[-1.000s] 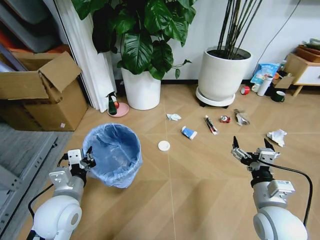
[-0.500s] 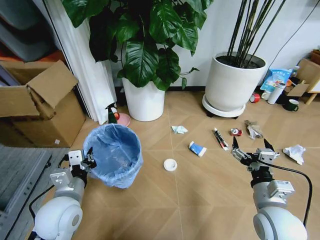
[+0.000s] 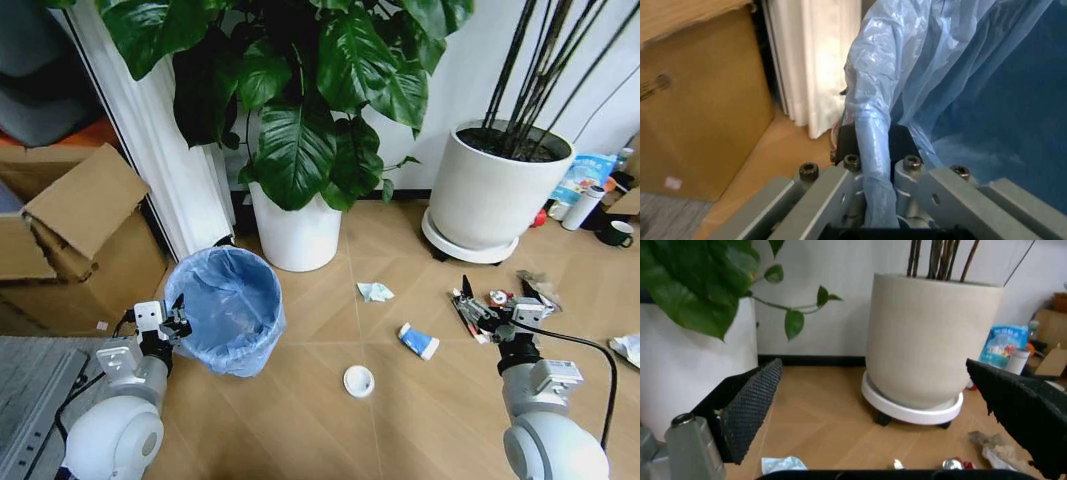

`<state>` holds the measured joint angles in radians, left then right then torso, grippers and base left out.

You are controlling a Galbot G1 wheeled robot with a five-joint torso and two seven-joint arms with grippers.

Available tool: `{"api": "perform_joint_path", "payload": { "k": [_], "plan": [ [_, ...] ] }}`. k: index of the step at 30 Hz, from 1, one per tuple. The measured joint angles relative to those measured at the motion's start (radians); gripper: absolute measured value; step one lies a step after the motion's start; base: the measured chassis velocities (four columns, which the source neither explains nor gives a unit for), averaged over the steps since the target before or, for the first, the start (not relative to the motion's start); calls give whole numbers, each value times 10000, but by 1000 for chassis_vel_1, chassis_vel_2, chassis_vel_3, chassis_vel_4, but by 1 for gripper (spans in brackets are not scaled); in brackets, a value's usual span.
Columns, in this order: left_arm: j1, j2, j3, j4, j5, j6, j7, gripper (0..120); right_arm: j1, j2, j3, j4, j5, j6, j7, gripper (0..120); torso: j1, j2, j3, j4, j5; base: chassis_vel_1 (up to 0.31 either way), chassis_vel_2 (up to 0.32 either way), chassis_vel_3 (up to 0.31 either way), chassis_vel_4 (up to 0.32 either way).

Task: Pick up the trash bin and place the garbage on the floor into it.

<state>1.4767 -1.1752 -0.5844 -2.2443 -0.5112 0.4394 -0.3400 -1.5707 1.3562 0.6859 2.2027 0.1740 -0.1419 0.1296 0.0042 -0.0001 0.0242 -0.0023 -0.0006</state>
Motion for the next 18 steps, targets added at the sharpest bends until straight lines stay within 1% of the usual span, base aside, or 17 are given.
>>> {"api": "perform_joint_path", "payload": {
  "k": [1, 2, 3, 4, 5, 6, 8, 9, 10, 11, 12, 13, 14, 16, 17, 18],
  "plan": [
    [0, 0, 0, 0, 0, 0, 0, 0, 0, 0, 0, 0, 0, 0, 0, 100, 0, 0, 0, 0, 0, -68, 91, 14, -10],
    [-18, 24, 54, 5, -25, 14, 9, 0, 89, -213, -56, -222, 278, -70, 8, 100, 0, 0, 0, -5, -4, 0, 0, 0, 0],
    [-25, 42, 82, 12, -43, 36, 13, 0, 128, -347, -85, -348, 428, -91, 9, 100, -1, 0, -1, -6, 2, 0, 0, 0, 0],
    [-31, 85, 125, 33, -70, 78, 6, 0, 209, -637, -136, -592, 667, -143, -7, 100, -2, 1, -3, -3, 4, 0, 0, 0, 0],
    [-31, 116, 144, 53, -98, 115, 6, 0, 292, -880, -177, -828, 857, -165, -55, 100, -4, 1, -4, -2, -3, 27, -58, -46, 27],
    [-31, 116, 144, 53, -98, 115, 6, 0, 292, -880, -177, -828, 857, -165, -55, 100, -4, 1, -4, -2, -3, 27, -58, -46, 27],
    [-35, 168, 143, 100, -164, 166, -13, 0, 532, -1604, -418, -1466, 1565, -277, -184, 100, -5, 1, -4, -1, 5, 49, -47, -38, 52],
    [-6, 173, 104, 99, -178, 169, -17, 0, 722, -2103, -673, -1812, 1952, -329, -216, 100, -5, 1, -5, 0, 2, 19, -31, -18, 65],
    [-6, 173, 104, 99, -178, 169, -17, 0, 722, -2103, -673, -1812, 1952, -329, -216, 100, -5, 1, -5, 0, 2, 19, -31, -18, 65],
    [35, 168, 47, 84, -188, 169, -46, 0, 923, -2490, -952, -2126, 2251, -388, -236, 100, -5, 1, -4, 1, -7, 0, 0, 0, 0],
    [81, 153, -20, 51, -195, 164, -95, 0, 1184, -2945, -1387, -2542, 2556, -433, -274, 100, -4, 1, -4, 1, -4, 0, 0, 0, 0],
    [124, 138, -74, 14, -198, 150, -122, 0, 1441, -3326, -1852, -2946, 2782, -436, -360, 100, -4, 1, -3, 2, 6, 0, 0, 0, 0],
    [124, 138, -74, 14, -198, 150, -122, 0, 1441, -3326, -1852, -2946, 2782, -436, -360, 100, -4, 1, -3, 2, 6, 0, 0, 0, 0],
    [156, 128, -123, -20, -201, 127, -171, 0, 1811, -3731, -2626, -3503, 3063, -485, -540, 100, -4, 1, -3, 2, -7, 0, 0, 0, 0],
    [168, 126, -136, -40, -202, 119, -196, 0, 2079, -3938, -3340, -3923, 3236, -500, -619, 100, -3, 0, -2, 3, -3, 0, 0, 0, 0],
    [168, 126, -136, -40, -202, 119, -196, 0, 2079, -3938, -3340, -3923, 3236, -500, -619, 100, -3, 0, -2, 3, -3, 0, 0, 0, 0]
  ]
}}
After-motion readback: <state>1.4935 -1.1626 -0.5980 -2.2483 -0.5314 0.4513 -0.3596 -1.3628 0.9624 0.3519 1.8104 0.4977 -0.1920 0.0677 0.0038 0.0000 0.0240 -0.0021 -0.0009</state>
